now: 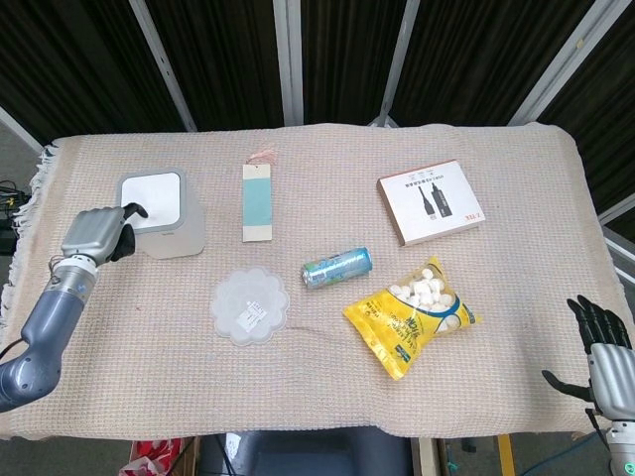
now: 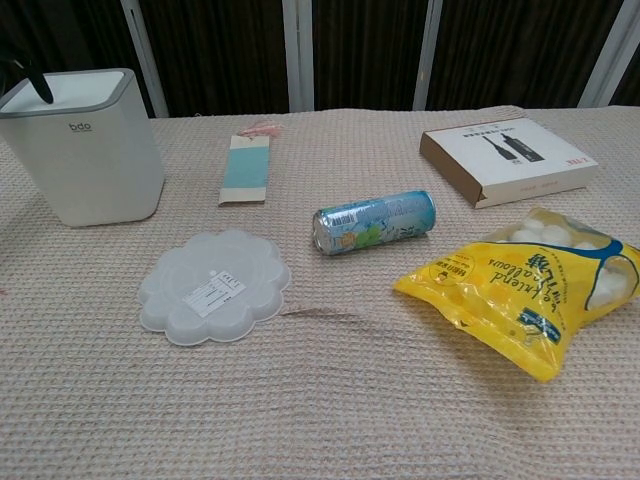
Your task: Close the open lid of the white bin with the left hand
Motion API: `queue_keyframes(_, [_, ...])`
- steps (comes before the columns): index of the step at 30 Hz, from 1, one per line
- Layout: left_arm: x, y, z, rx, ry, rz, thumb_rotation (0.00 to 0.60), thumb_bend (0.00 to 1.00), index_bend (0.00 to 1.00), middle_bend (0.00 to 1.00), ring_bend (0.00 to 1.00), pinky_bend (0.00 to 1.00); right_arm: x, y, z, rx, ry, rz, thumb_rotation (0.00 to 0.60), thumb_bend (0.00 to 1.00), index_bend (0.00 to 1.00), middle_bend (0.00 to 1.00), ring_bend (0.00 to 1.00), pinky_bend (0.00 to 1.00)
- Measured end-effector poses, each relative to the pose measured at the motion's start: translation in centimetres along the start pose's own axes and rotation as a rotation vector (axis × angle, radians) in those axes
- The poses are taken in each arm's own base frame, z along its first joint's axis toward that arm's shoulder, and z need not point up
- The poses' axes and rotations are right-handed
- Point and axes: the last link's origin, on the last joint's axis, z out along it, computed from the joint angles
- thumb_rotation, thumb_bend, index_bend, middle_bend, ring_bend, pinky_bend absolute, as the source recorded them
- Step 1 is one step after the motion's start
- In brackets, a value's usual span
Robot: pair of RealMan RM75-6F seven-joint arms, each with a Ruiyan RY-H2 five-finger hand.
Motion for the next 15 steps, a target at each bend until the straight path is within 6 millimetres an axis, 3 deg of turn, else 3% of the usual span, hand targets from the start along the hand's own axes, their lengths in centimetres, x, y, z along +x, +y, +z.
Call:
queue_keyframes(10, [0.2, 0.1, 0.1, -0.002, 0.007, -0.003, 0.600, 0.83, 0.29, 0.96, 0.91, 1.00, 0.0, -0.1, 0.0, 0.000, 0.001, 0.001, 0.600, 0.15, 0.00, 0.00, 0.00, 0.00])
queue_keyframes(15, [1.2, 0.6, -0.3, -0.027, 0.049, -0.055, 0.600, 0.68, 0.25, 0.92, 0.87, 1.00, 0.0, 0.0, 0.0, 0.002, 0.000, -0.002, 0.600, 0.15, 0.00, 0.00, 0.00, 0.00])
